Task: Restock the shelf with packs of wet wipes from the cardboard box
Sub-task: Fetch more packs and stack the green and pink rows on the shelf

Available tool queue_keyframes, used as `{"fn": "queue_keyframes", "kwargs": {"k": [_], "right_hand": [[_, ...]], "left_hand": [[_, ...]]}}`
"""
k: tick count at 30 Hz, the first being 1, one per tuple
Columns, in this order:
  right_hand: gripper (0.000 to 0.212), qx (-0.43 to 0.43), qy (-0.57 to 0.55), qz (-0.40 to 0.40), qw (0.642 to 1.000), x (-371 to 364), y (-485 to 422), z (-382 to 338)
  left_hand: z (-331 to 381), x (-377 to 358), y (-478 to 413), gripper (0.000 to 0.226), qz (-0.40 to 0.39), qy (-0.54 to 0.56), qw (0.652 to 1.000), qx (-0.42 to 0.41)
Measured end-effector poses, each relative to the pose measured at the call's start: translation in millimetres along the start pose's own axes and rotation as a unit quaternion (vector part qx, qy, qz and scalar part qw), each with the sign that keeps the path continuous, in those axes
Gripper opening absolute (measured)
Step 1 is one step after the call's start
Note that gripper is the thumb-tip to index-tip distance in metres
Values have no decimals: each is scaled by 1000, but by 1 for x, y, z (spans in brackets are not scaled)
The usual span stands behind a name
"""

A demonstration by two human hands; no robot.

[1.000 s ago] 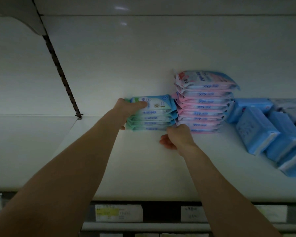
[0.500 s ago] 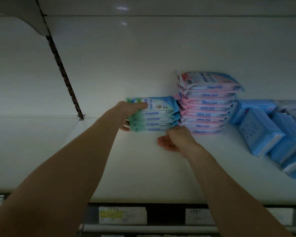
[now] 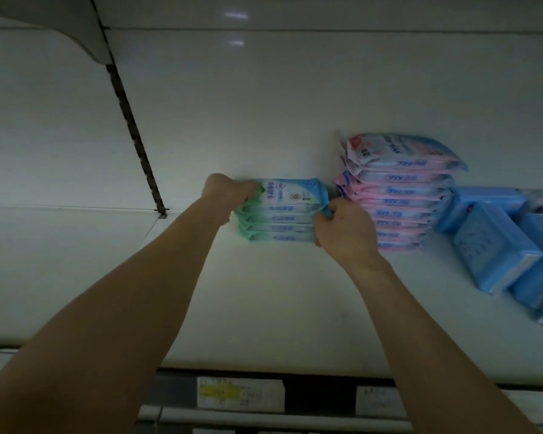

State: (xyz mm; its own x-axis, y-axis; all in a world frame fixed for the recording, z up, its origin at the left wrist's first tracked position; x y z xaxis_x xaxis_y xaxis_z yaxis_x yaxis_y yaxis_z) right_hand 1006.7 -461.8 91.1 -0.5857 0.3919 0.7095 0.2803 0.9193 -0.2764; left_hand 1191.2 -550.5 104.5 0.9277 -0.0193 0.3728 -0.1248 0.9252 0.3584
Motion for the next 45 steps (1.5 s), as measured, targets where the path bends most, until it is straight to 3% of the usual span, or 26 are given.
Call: {"fn": "queue_keyframes", "kwargs": {"k": [2, 6, 16, 20, 22, 26, 32, 45], "right_hand": [[32, 52, 22, 38, 998, 6, -3, -14], [33, 64, 71, -25, 995, -6, -10, -20], [32, 74, 131, -16, 988, -6, -16, -14], [26, 146, 222, 5, 964, -9, -20, -35], [31, 184, 250, -24, 950, -19, -23, -41], [37, 178, 261, -48, 948, -27, -26, -38], [42, 168, 265, -58, 948, -29, -23, -40], [42, 179, 247, -48, 951, -29, -23, -36]], "left_hand": [[3, -2, 4, 42, -32, 5, 999, 2], [1, -8, 10, 42, -91, -30, 995, 24], [6, -11, 12, 45, -54, -53, 997, 20], [8, -14, 8, 34, -42, -56, 998, 7], [10, -15, 8, 41, -21, -71, 997, -17], [13, -19, 10, 82, -22, -94, 992, -85], [-10, -17, 7, 68, -66, 28, 997, 15], [1, -23, 7, 60, -66, -9, 997, -29]]}}
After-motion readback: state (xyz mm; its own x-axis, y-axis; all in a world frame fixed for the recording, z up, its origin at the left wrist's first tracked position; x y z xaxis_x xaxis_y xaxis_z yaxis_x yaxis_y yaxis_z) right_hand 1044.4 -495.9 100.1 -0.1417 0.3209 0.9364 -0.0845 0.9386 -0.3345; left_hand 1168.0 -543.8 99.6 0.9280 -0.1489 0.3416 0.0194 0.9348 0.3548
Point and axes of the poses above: each hand's wrist, its own y-axis away from the middle knuckle, its own x-axis out of the back of the hand, z = x × y, the point moved 4 cm from there along -y, towards the middle knuckle, and after that the axes turned 6 degrees about x, right-handed, at the moved point
